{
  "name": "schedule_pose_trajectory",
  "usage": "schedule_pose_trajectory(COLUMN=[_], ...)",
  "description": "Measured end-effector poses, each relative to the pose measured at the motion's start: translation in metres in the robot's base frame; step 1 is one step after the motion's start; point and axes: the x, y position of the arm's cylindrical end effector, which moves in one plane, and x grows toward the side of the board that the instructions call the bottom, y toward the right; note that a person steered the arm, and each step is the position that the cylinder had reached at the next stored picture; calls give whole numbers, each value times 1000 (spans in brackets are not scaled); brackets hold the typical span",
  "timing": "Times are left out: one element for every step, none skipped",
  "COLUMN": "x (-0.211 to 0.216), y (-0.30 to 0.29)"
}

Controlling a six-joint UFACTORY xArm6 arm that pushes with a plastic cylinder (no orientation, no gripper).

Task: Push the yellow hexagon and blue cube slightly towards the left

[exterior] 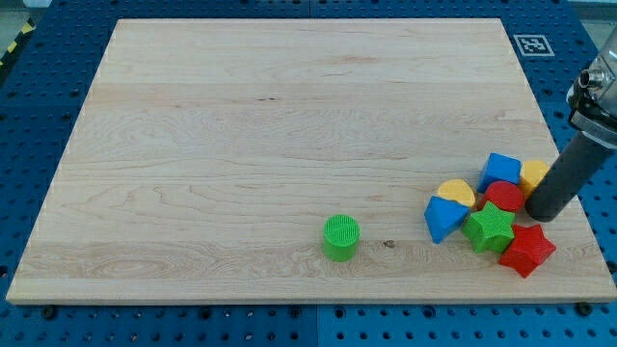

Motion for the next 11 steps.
schedule_pose_trajectory(x=[8,9,-3,-11,-13,-19,-37,-44,-44,-44,-44], y=[21,53,58,58,58,43,18,-16,-63,-66,-37])
